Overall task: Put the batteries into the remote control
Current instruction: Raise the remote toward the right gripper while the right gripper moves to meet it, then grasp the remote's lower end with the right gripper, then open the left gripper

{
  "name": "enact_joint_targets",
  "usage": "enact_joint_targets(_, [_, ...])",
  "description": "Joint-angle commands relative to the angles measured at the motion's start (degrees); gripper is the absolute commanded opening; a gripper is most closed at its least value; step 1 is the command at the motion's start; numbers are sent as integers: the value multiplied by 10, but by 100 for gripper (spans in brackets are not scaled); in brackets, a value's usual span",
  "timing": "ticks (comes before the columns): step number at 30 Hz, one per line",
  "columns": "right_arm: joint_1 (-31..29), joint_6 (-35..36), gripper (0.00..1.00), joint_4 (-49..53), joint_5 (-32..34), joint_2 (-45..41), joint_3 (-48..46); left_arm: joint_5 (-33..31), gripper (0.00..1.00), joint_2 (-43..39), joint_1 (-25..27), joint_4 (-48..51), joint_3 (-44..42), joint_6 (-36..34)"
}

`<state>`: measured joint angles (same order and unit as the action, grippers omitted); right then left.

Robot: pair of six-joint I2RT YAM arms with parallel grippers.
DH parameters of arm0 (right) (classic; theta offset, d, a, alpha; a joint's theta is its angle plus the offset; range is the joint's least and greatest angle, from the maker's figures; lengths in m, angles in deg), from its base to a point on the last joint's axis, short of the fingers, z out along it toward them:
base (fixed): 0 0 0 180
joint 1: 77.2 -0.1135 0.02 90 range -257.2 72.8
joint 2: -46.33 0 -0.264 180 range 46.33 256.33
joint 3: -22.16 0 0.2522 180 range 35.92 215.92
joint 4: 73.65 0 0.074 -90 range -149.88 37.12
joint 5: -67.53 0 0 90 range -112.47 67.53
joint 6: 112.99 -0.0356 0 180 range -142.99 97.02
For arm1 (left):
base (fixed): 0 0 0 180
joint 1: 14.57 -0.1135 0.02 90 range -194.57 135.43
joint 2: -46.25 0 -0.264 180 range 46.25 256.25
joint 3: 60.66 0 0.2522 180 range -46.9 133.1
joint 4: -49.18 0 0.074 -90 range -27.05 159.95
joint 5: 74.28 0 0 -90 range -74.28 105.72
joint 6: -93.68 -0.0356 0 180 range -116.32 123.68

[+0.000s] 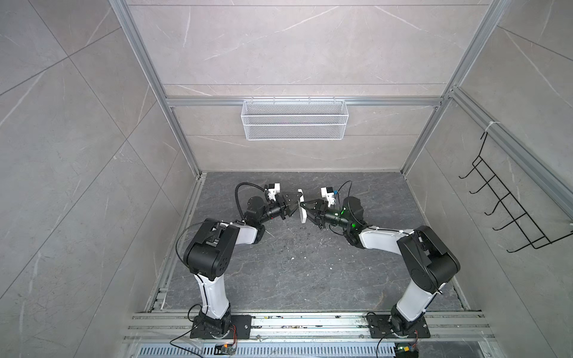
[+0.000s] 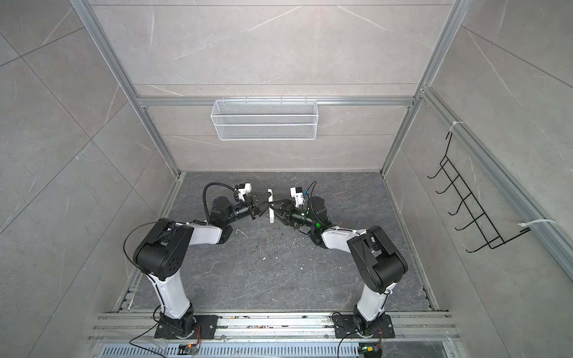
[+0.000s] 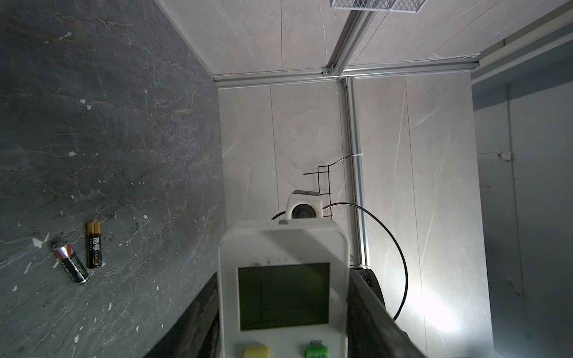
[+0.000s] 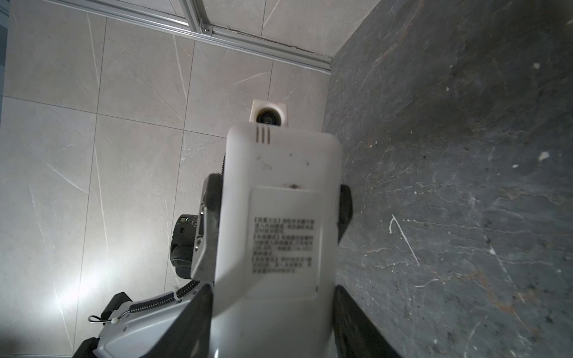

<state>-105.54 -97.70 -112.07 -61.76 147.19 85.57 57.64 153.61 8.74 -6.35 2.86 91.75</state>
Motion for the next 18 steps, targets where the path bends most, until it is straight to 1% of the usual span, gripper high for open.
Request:
enact_joint_targets(1, [-7,5,54,-30,-5,7,25,11,37,11,9,-24,7,-3])
enact_joint_targets(3, [-7,23,54,-6,-3,2,26,11,48,13,9,-24,6,-3])
enact_joint_targets(4, [-7,41,54,21,0,-3,27,11,56,14,8,-23,4,-4])
enact_joint_targets(6, [-8,90,53,101,10,-20,34,10,76,13,1,-12,-1,-12])
enact_joint_targets(8, [-10,168,52,208,32,-41,46,4,82,4,-15,10,-14,-20])
enact_joint_targets(10, [-19,257,52,338,80,-61,66,-9,85,-14,-39,61,-34,-26])
enact_joint_targets(12, [-30,316,52,416,128,-69,80,-22,85,-42,-60,115,-48,-44])
enact_joint_targets(14, [-45,363,51,480,178,-68,97,-37,85,-76,-69,200,-49,-80])
enact_joint_targets(15, [-56,386,51,512,209,-65,110,-45,84,-96,-69,275,-38,-110])
enact_joint_targets(16, [-67,408,52,544,239,-61,125,-58,81,-114,-68,372,-16,-152])
enact_joint_targets(18, [-86,439,52,588,280,-52,155,-83,78,-139,-59,543,33,-230])
